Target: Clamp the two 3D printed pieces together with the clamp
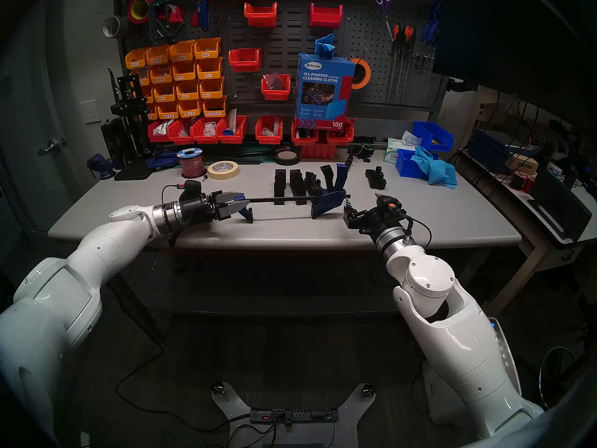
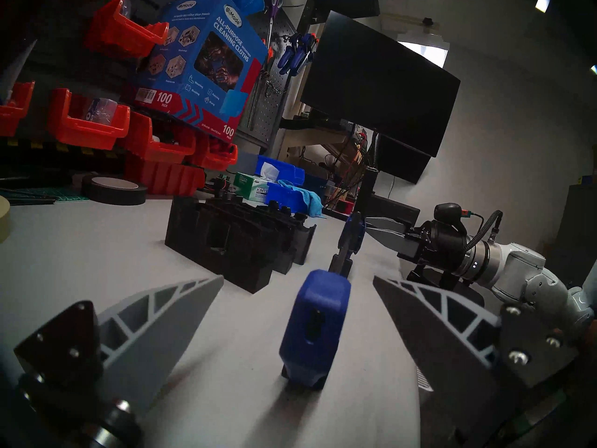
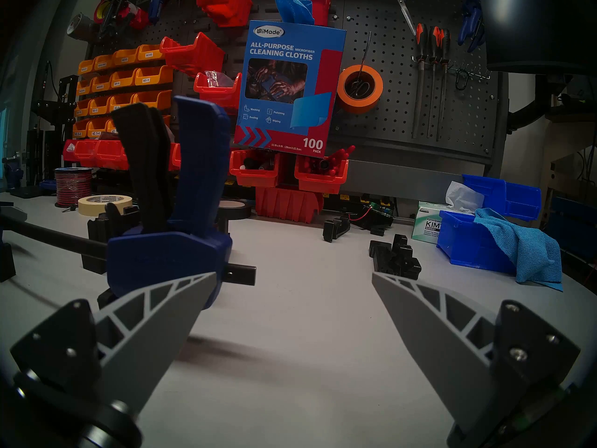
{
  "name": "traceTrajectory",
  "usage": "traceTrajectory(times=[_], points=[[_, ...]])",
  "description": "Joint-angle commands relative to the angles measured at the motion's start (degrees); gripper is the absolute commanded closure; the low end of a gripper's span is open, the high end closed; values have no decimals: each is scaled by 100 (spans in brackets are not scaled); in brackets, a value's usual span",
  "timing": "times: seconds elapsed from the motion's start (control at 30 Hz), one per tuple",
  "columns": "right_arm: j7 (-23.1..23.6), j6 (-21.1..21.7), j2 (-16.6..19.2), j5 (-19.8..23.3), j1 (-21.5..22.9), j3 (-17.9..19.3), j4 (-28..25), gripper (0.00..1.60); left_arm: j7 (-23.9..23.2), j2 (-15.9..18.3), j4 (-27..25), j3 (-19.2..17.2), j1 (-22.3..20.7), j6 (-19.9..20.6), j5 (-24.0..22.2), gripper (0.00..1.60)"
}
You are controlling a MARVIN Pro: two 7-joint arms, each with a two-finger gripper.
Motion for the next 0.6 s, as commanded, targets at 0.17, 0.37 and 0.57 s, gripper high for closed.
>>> traceTrajectory(times=[0.17,0.37,0.57], points=[[3,-5,0,0,14,5,-75,0,-445,-159,352,58,-374,247,-2,0],[3,-5,0,0,14,5,-75,0,-445,-148,416,111,-403,258,10,0],[3,-5,0,0,14,5,-75,0,-445,-99,506,206,-457,270,45,0]])
